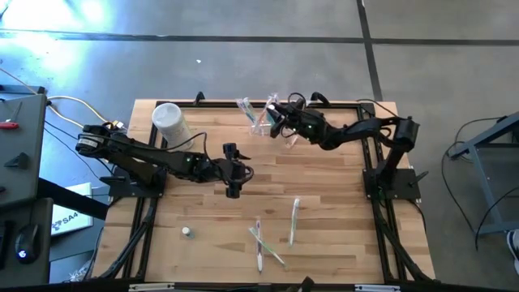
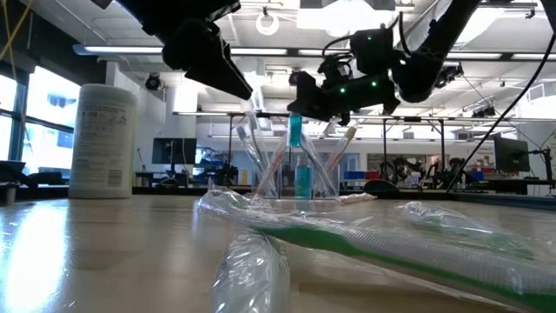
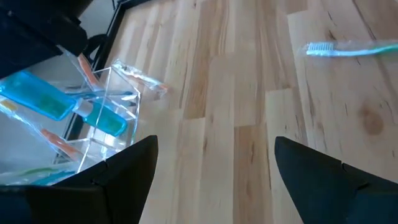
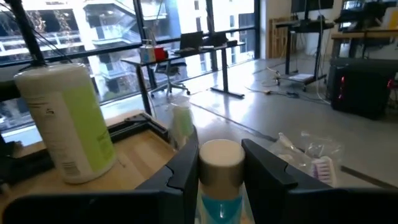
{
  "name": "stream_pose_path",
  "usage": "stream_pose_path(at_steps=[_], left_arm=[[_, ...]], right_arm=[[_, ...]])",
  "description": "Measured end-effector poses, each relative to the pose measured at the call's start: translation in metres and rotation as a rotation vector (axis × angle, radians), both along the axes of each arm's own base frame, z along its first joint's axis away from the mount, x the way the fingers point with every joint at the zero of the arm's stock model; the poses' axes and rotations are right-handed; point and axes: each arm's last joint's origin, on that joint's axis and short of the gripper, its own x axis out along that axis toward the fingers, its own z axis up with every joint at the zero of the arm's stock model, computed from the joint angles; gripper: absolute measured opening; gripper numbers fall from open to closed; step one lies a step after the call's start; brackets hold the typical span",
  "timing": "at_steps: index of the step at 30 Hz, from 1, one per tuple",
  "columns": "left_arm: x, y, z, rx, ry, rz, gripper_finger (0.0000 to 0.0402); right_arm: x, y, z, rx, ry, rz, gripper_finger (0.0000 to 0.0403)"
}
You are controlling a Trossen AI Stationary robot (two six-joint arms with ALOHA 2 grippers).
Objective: Pick & Place toothbrushing station
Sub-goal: Put the top mouthwash into the transparent organizer
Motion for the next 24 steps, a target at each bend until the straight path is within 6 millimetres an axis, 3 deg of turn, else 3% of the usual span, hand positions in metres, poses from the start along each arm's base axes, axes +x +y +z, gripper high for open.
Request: stream_pose_path(at_steps=[14, 24], left_arm=[[0.003, 0.0, 0.006, -0.067, -0.085, 0.038, 0.0319], [-0.008, 0.001, 0.021, -0.081, -0.129, 0.042, 0.0319]], right_arm=[[0.007, -0.002, -0.005, 0.033, 0.06, -0.059, 0.0091], [0.02, -0.006, -0.011, 0.052, 0.063, -0.06, 0.0091]])
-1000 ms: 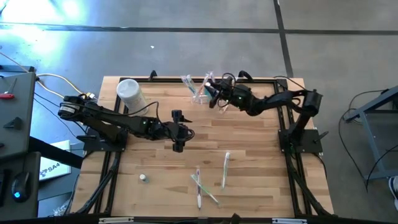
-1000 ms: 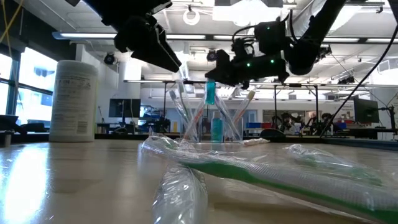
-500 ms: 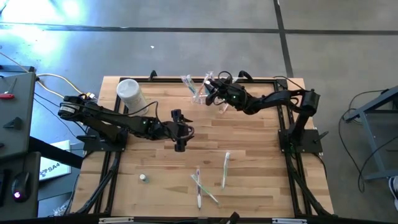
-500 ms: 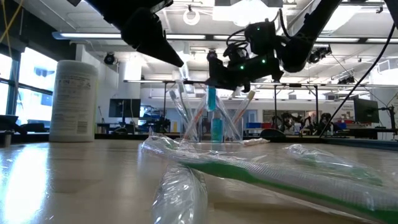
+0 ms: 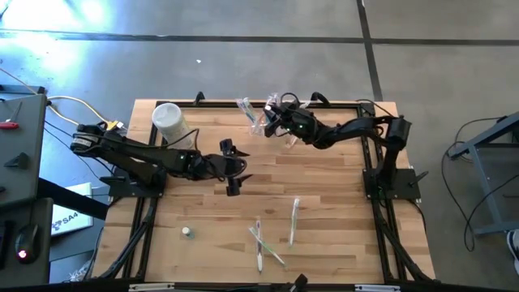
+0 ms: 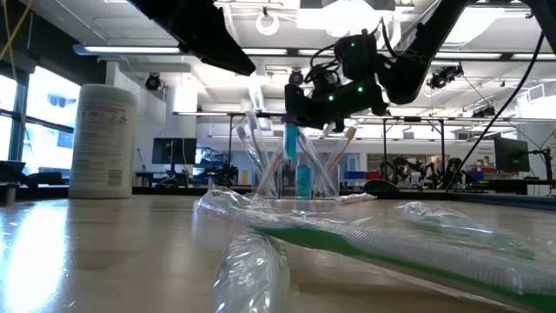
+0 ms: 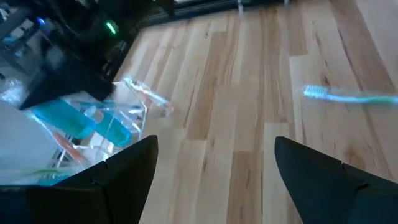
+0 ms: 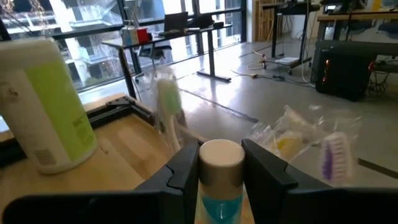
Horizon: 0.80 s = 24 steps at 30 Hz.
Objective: Pick & Place toothbrushing station
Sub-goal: Put the top mouthwash into the transparent organizer
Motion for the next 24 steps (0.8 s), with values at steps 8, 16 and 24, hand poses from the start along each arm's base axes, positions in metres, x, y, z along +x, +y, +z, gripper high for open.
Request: stream_pose_path(at_steps=[8, 16, 24], left_arm=[[-0.004, 0.001, 0.002, -0.015, 0.003, 0.009, 0.0319], [-0.005, 0.001, 0.001, -0.025, 0.011, 0.015, 0.0319], [-0.005, 0.001, 0.001, -0.029, 0.009, 0.015, 0.0319]], right_arm=[[0.012, -0.006, -0.021, 0.017, 0.046, -0.004, 0.0091], [0.016, -0.007, -0.026, 0.018, 0.089, -0.007, 0.0091], [0.015, -0.008, -0.027, 0.021, 0.099, -0.016, 0.0091]])
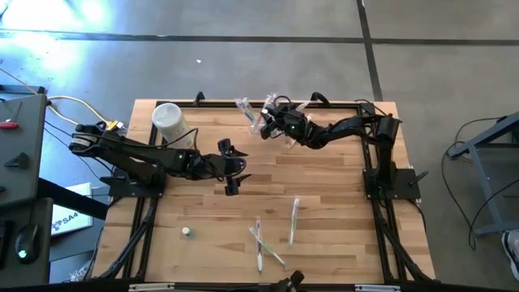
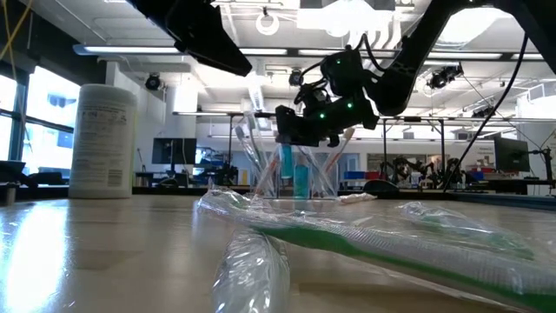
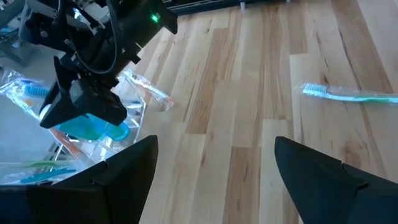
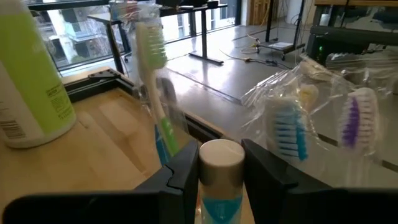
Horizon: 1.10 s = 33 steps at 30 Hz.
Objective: Pick & Place toothbrushing station
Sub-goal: Put the top mouthwash into the transparent organizer, then put the right green toothbrush into the transparent organizer
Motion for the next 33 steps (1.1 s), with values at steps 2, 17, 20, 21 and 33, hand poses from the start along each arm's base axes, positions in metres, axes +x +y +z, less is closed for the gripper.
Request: stream_pose_path(at_steps=[2, 17, 20, 21, 33], left_arm=[[0.0, 0.0, 0.0, -0.004, -0.002, 0.002, 0.0319], [0.0, 0.0, 0.0, -0.005, -0.002, 0.002, 0.0319], [0.0, 0.0, 0.0, -0.005, -0.002, 0.003, 0.0319], [0.0, 0.0, 0.0, -0.005, -0.002, 0.003, 0.0319], [-0.002, 0.0, -0.001, -0.002, 0.018, 0.002, 0.0319]], right_arm=[[0.0, -0.001, 0.0, -0.003, 0.0, -0.025, 0.0091], [-0.002, -0.003, -0.001, 0.007, 0.003, -0.044, 0.0166], [-0.001, -0.002, 0.002, -0.037, 0.01, -0.027, 0.0167], [-0.001, -0.002, 0.002, -0.052, 0.014, -0.012, 0.0168], [-0.002, 0.015, 0.042, -0.203, 0.025, 0.071, 0.0167]])
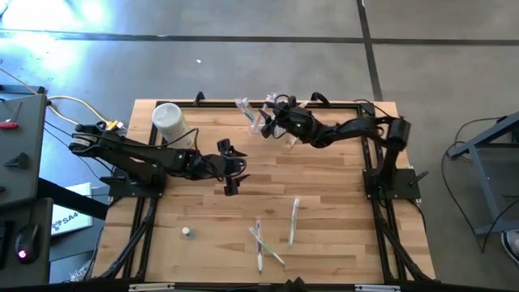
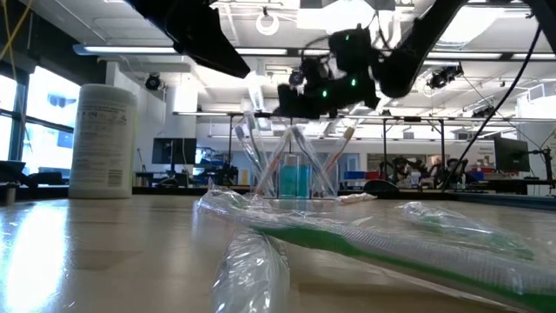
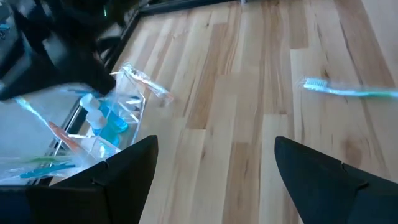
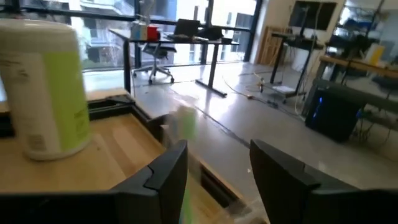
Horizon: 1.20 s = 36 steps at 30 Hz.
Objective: Pick & Place toothbrushing station
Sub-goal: Put the right green toothbrush into the transparent organizer
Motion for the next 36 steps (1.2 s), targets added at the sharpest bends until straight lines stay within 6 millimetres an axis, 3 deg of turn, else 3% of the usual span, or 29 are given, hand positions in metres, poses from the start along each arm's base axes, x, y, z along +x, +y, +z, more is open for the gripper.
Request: stream_pose_path(at_steps=[9, 17, 22, 25, 28, 32, 36], left_arm=[[-0.03, -0.003, 0.015, -0.094, 0.032, -0.029, 0.0319], [-0.04, -0.018, 0.02, -0.147, 0.02, -0.097, 0.0319], [-0.042, -0.026, 0.019, -0.164, 0.033, -0.118, 0.0319], [-0.042, -0.026, 0.018, -0.194, 0.032, -0.108, 0.0319], [-0.043, -0.026, 0.018, -0.216, 0.034, -0.095, 0.0319], [-0.041, -0.027, 0.014, -0.214, 0.051, -0.094, 0.0319], [-0.042, -0.027, 0.013, -0.234, 0.061, -0.098, 0.0319]], right_arm=[[-0.022, 0.054, 0.063, -0.063, 0.151, 0.123, 0.0167], [-0.075, 0.1, 0.099, 0.07, 0.329, 0.299, 0.0167], [-0.111, 0.109, 0.101, 0.294, 0.414, 0.225, 0.0167], [-0.128, 0.105, 0.092, 0.512, 0.44, 0.076, 0.0167], [-0.14, 0.106, 0.08, 0.647, 0.573, 0.053, 0.0167], [-0.143, 0.114, 0.068, 0.854, 0.696, 0.142, 0.0167], [-0.137, 0.138, 0.064, 0.934, 0.794, 0.449, 0.0167]])
